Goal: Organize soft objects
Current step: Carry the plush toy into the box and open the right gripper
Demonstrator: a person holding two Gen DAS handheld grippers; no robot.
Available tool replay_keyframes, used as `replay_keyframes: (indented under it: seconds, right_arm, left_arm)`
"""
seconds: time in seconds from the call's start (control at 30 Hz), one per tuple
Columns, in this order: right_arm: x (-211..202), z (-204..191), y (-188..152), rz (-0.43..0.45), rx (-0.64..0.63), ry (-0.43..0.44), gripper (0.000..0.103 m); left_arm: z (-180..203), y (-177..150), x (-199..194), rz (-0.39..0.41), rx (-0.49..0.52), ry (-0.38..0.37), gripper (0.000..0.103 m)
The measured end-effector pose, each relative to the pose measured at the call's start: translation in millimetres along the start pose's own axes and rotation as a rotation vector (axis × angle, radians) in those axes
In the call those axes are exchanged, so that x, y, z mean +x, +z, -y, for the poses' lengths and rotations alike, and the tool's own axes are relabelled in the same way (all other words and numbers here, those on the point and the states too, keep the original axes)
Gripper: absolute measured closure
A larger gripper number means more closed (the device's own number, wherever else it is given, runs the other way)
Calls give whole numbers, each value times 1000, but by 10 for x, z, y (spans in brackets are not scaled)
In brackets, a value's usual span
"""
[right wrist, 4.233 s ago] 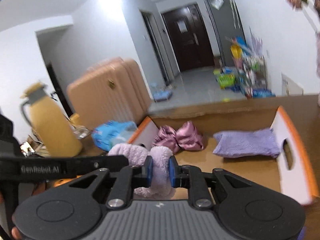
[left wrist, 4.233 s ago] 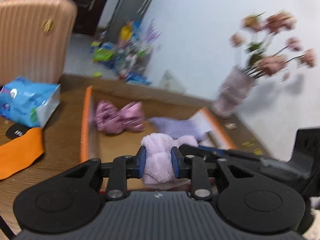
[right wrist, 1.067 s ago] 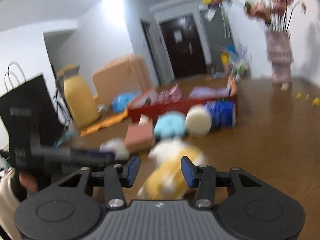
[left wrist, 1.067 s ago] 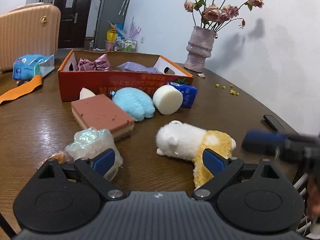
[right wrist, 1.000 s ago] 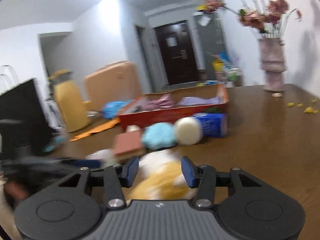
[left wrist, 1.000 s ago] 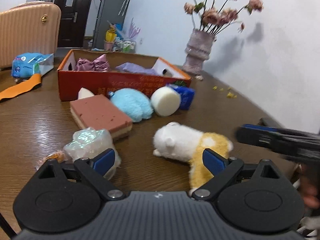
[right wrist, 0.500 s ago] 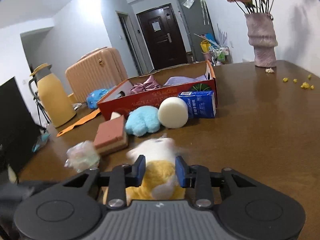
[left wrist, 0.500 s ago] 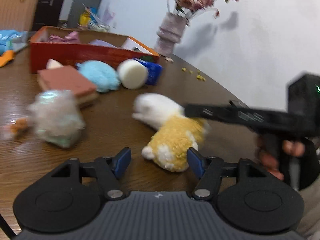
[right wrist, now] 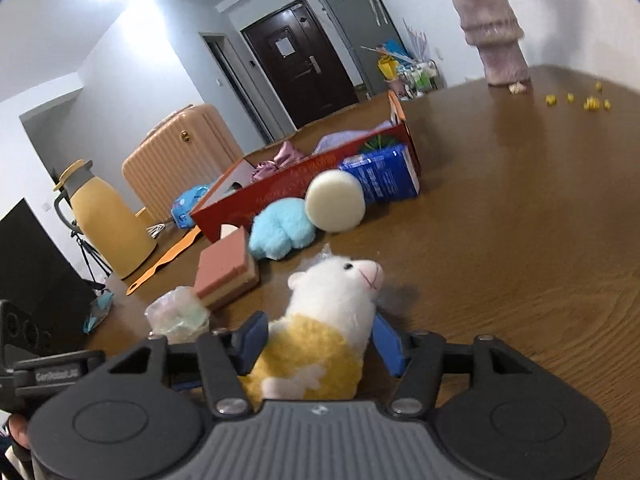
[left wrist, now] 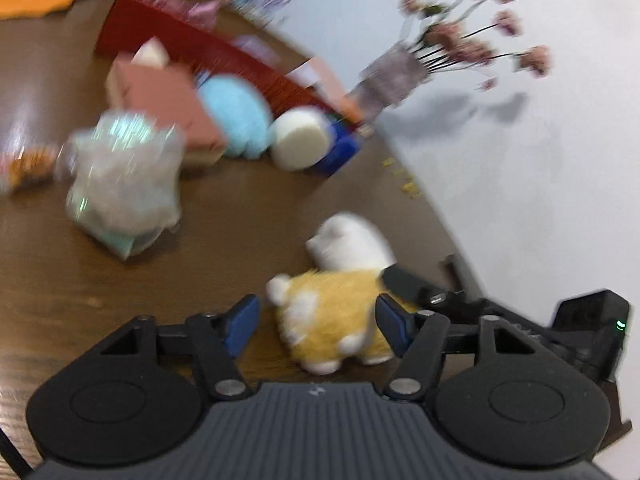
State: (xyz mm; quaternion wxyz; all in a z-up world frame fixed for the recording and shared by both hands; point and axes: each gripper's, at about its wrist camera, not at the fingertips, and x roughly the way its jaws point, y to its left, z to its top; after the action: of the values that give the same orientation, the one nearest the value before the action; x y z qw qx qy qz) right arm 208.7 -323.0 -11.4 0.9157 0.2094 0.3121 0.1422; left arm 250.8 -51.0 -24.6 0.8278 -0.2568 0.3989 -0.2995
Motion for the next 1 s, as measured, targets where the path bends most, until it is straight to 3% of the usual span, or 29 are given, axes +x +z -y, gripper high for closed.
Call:
replay_keyframes:
  seconds: [0.03,0.07,0.13,0.2,0.3,0.43,0.6,0.7,0.8,0.9,1.0]
  right_arm:
    - [24,46,-7,-2,33,28,56]
    - [33,70,-5,-3,60,50,58]
    - [22,43,31,11,59,43,62]
    - [-11,-13,159,51,44,56,62]
    - [-54,-121,556,145,-10,100,63]
    - [270,-278,1292,227,-136,97,63]
    - [1202,-88,2051,159,-94,-4,63]
    - [1644,60,2202,97,-73,-59,65]
    - [1901,131,2192,31,-95,-136,77]
    - [2006,95,2078,6,-150,-201,81]
    - [1955,48,2031,16,-181,-235,81]
  left_arm:
    - [-27,-5,24,-8,-24,-23,52]
    - [-48,1,40,-19,-57,-49,55]
    - [-39,46,53,-13,-93,-63,56]
    - [43,174,13,42,-67,-89,56]
    - [240,646,-43,131,17,-123,56]
    - [404,1499,183,175,86,-68,56]
    - [160,2344,985,76,0,12,57]
    - [-13,2522,1335,29,-28,68,56]
    - [-94,2464,1576,-21,0,126,56]
    - [-107,2364,1666,-76,36,144,56]
    - [-49,2357,1595,-49,66,160,54]
